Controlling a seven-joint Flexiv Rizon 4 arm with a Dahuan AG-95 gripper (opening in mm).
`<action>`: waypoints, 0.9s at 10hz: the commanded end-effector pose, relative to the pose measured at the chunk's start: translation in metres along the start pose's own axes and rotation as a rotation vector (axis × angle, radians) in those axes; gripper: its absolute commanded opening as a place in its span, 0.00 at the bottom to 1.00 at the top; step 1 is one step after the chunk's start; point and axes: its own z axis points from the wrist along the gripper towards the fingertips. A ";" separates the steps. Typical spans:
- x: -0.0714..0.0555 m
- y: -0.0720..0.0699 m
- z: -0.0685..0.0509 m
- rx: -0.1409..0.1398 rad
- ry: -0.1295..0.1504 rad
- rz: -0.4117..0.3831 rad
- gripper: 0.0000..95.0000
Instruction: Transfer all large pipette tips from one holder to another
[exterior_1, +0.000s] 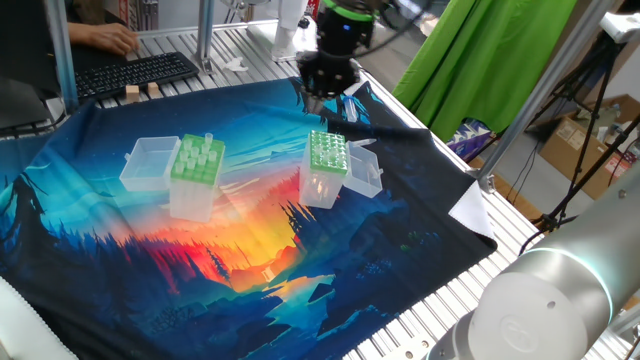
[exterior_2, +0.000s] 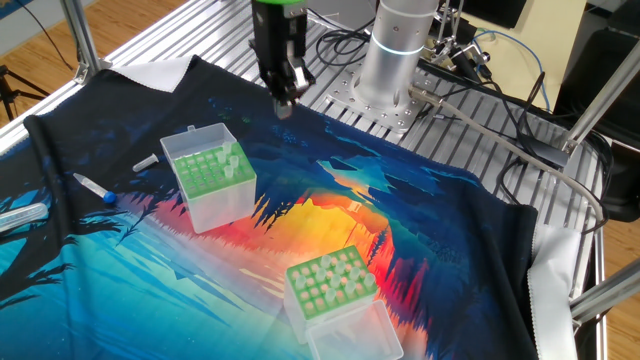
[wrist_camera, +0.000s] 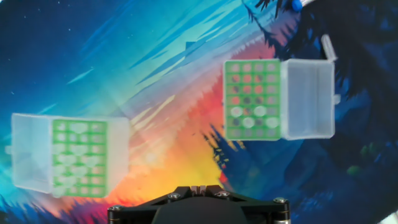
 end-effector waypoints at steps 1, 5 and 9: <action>0.000 0.015 0.004 0.000 -0.003 0.020 0.00; 0.000 0.018 0.006 -0.004 -0.002 0.046 0.00; 0.000 0.018 0.006 -0.007 0.004 0.064 0.00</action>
